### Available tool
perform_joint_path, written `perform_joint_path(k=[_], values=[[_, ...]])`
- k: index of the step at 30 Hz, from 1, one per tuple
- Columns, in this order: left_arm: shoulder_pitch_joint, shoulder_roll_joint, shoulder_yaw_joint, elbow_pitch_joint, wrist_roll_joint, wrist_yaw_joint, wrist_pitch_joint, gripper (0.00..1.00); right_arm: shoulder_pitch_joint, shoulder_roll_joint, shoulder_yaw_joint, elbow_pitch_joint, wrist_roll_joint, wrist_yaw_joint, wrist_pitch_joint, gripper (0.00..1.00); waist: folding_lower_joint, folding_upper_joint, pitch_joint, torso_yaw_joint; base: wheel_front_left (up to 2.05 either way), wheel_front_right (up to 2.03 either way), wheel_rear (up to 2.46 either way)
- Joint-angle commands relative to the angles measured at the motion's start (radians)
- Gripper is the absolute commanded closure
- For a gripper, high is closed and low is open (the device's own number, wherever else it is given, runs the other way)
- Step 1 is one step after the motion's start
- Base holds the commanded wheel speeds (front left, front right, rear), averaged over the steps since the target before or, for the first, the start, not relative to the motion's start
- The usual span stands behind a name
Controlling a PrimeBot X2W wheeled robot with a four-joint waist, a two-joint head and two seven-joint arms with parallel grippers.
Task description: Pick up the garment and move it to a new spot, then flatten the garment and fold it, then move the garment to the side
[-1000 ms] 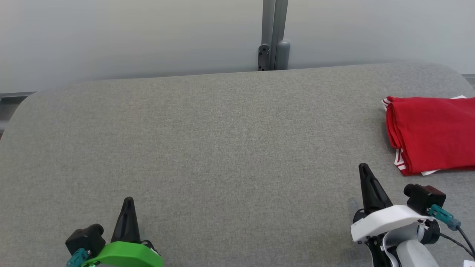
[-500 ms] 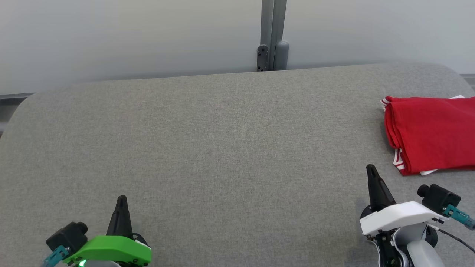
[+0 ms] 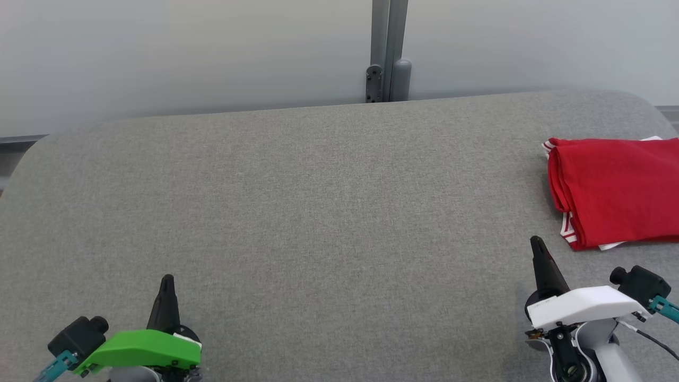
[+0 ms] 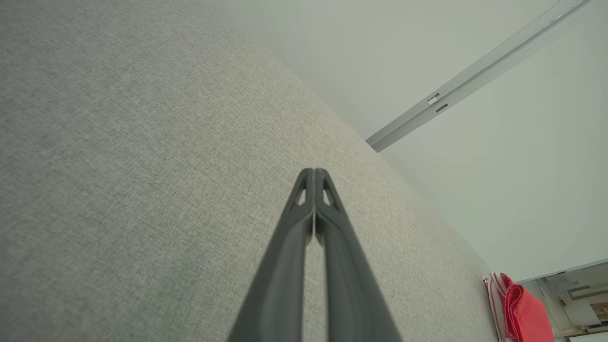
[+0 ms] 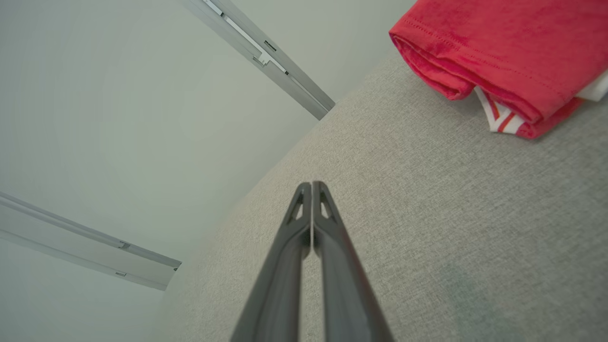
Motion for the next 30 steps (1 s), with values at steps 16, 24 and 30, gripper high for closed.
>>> perform_joint_path(k=[16,24,30], values=[[-0.044,-0.005,0.048,-0.006,-0.197,-0.037,0.053,1.0,-0.021,-0.008,-0.029,-0.02,0.203,0.0,0.054,1.0,0.0,0.0,-0.002,-0.004,0.0,0.0,0.0],[-0.053,-0.007,0.067,-0.005,-0.274,-0.049,0.075,1.0,-0.021,-0.008,-0.039,-0.022,0.287,0.0,0.077,1.0,0.0,0.0,-0.004,-0.006,0.0,0.0,0.0],[-0.057,-0.008,0.079,-0.003,-0.329,-0.059,0.091,1.0,-0.022,-0.008,-0.047,-0.024,0.344,0.0,0.092,1.0,0.0,0.0,-0.005,-0.008,0.0,0.0,0.0]])
